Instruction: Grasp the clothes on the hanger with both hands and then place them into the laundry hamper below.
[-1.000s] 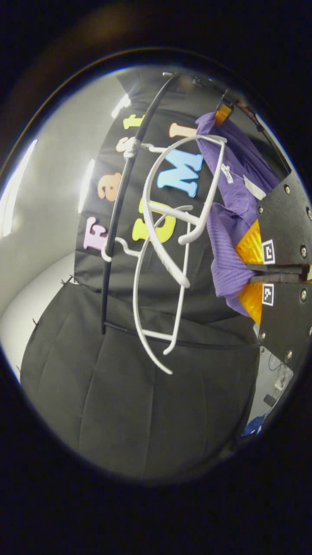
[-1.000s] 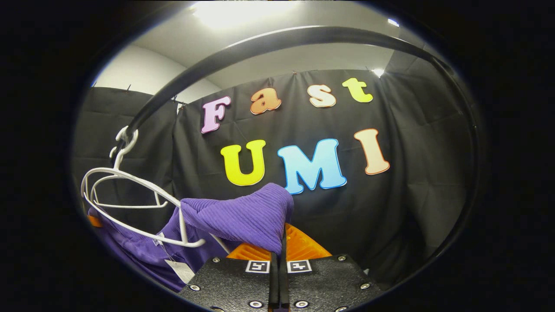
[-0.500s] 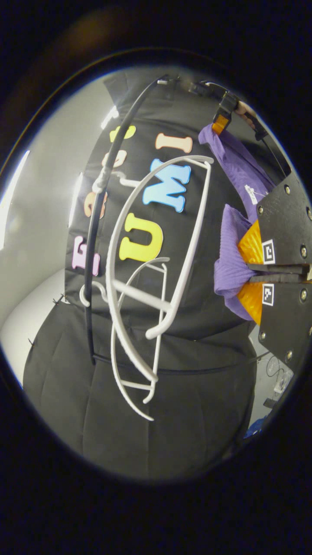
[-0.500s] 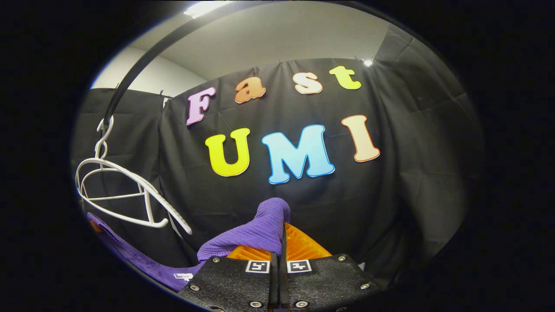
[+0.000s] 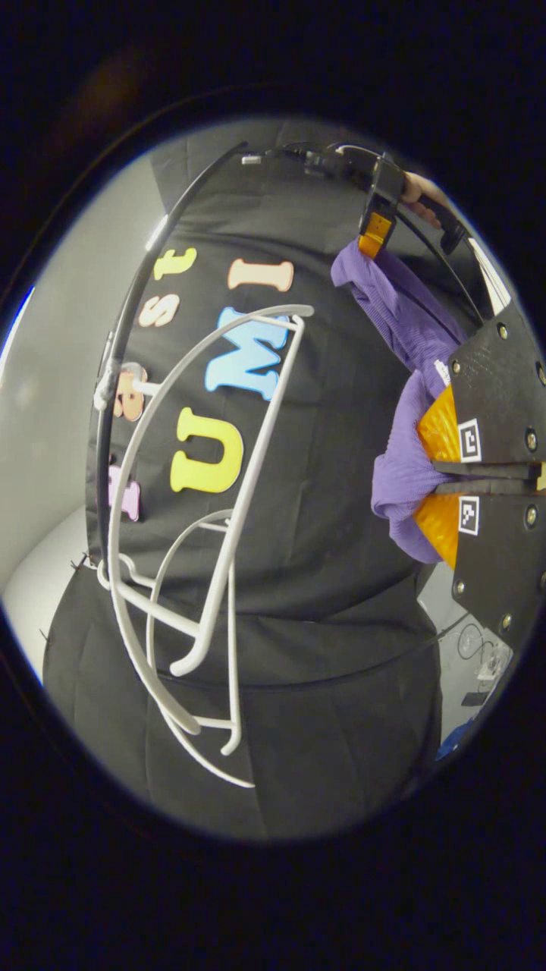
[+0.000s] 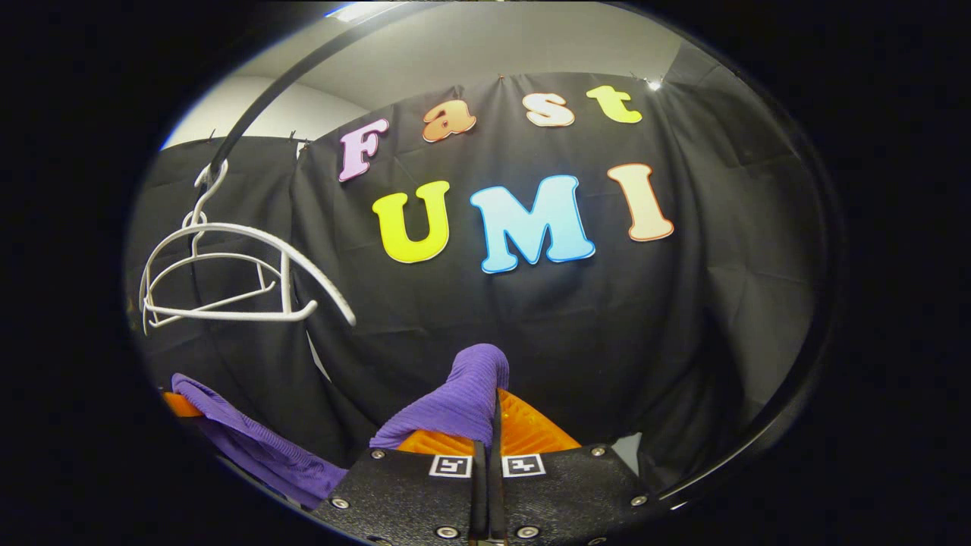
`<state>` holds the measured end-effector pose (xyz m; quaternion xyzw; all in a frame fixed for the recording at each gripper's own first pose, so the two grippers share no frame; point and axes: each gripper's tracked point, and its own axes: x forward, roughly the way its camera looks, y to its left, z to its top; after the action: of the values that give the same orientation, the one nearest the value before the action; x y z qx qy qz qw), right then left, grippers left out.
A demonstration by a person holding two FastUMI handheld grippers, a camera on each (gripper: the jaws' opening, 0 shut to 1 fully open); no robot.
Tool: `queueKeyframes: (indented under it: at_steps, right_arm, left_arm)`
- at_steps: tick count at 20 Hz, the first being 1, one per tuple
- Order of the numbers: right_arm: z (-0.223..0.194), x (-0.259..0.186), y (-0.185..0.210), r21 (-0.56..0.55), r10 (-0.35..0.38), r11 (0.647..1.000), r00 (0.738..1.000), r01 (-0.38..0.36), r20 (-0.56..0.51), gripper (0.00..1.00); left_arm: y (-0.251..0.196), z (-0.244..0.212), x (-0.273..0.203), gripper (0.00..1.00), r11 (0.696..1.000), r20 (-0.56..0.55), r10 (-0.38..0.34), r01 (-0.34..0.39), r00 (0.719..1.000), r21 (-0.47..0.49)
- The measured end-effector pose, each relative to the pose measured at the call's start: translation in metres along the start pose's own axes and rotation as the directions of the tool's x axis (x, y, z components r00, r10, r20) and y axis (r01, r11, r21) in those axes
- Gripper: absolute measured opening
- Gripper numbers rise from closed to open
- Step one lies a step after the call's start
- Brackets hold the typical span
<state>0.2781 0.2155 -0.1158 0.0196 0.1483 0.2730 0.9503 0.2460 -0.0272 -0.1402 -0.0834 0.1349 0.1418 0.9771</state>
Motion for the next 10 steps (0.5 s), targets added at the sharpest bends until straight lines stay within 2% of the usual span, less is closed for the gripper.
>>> queueKeyframes:
  at_steps: [1, 2, 3, 6, 10]
  right_arm:
    - [-0.004, -0.009, 0.003, -0.003, -0.004, 1.000, 1.000, 0.004, -0.008, 0.00]
    - [-0.010, -0.019, 0.008, -0.006, -0.007, 1.000, 1.000, 0.007, -0.018, 0.00]
    - [-0.014, -0.030, 0.014, -0.008, -0.006, 1.000, 1.000, 0.006, -0.028, 0.00]
    - [-0.030, -0.065, 0.035, -0.034, -0.018, 0.999, 0.999, 0.016, -0.049, 0.00]
    - [-0.042, -0.121, 0.059, -0.026, -0.089, 0.996, 0.995, 0.088, -0.046, 0.00]
  left_arm:
    - [-0.002, -0.011, -0.005, 0.01, 1.000, -0.010, -0.010, 0.010, 1.000, -0.001]
    - [-0.001, -0.021, -0.013, 0.07, 1.000, -0.021, -0.022, 0.022, 1.000, 0.000]
    - [0.002, -0.029, -0.023, 0.01, 0.999, -0.031, -0.040, 0.040, 0.999, 0.005]
    - [-0.003, -0.034, -0.047, 0.01, 0.990, -0.030, -0.125, 0.127, 0.992, 0.055]
    - [0.004, -0.037, -0.090, 0.01, 0.968, -0.010, -0.242, 0.243, 0.970, 0.064]
